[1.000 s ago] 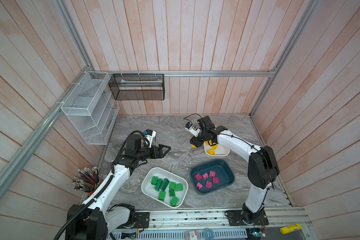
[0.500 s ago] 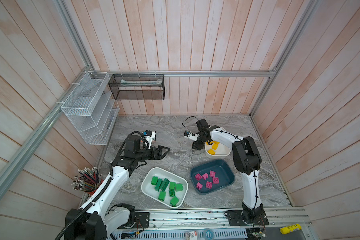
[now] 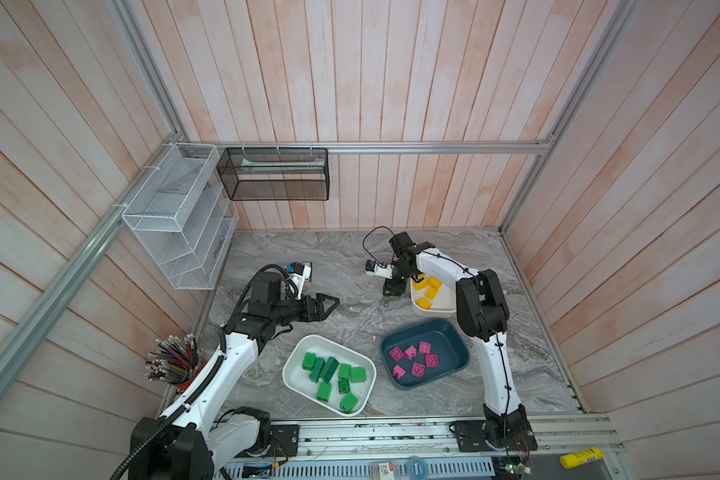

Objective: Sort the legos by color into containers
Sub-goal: 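Move the right gripper to the last flat yellow brick and grasp it, then carry the flat yellow brick with the right gripper into the far white tray and release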

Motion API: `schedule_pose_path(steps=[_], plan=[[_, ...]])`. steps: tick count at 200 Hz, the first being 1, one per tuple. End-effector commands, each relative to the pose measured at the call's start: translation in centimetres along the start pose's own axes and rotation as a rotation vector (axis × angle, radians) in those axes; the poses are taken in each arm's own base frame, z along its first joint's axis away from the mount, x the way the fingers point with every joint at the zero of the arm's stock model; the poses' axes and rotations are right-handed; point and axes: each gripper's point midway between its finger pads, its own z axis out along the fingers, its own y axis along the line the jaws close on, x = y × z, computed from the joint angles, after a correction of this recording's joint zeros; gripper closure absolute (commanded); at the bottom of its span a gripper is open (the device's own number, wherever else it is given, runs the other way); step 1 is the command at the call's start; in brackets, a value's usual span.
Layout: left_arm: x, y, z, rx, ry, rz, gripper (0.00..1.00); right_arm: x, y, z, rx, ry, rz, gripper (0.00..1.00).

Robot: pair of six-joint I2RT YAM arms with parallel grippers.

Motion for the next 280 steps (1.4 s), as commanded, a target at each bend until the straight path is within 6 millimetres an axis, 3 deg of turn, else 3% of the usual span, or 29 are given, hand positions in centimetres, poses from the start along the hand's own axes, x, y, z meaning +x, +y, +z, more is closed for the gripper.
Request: schedule_pose_path(steps=[1, 25, 57, 86, 115, 137, 155, 177, 212, 253, 271, 280], plan=[[0.6, 0.6, 0.1, -0.01, 0.009, 0.015, 0.0, 0.6, 1.7, 0.8, -0.081, 0.034, 0.001, 0.41], [0.6, 0.6, 0.2, -0.012, 0.012, 0.016, 0.0, 1.2, 1.5, 1.4, -0.065, 0.071, -0.001, 0.46], [0.6, 0.7, 0.2, -0.016, 0.016, 0.017, 0.0, 1.4, 1.2, 1.7, -0.036, 0.097, -0.004, 0.64], [0.6, 0.7, 0.3, -0.016, 0.015, 0.016, 0.0, 0.3, 1.3, 0.9, -0.004, 0.089, -0.016, 0.74], [0.3, 0.6, 0.4, -0.009, 0.013, 0.014, 0.0, -2.3, 1.3, -2.2, 0.036, 0.003, -0.021, 0.76], [0.0, 0.4, 0.4, 0.0, 0.007, 0.014, 0.0, -4.5, 1.7, -6.4, 0.085, -0.109, -0.017, 0.76], [-0.2, 0.2, 0.5, 0.011, 0.005, 0.014, 0.0, -4.6, 1.4, -9.8, 0.164, -0.171, 0.009, 0.76], [-0.5, 0.1, 0.7, 0.025, 0.003, 0.01, 0.0, -2.6, 0.3, -13.5, 0.26, -0.192, 0.107, 0.76], [-0.9, 0.1, 1.2, 0.041, -0.001, 0.005, 0.0, 4.2, -2.7, -15.7, 0.383, -0.178, 0.356, 0.76], [-1.2, 0.2, 1.4, 0.042, -0.002, -0.002, 0.0, 9.4, -3.9, -13.1, 0.385, -0.122, 0.488, 0.75], [-1.2, 0.4, 1.5, 0.03, -0.001, -0.002, 0.0, 10.7, -4.0, -11.8, 0.368, -0.092, 0.522, 0.72], [-1.2, 0.6, 1.5, 0.021, -0.005, -0.003, 0.0, 11.0, -3.9, -11.2, 0.352, -0.085, 0.529, 0.66]])
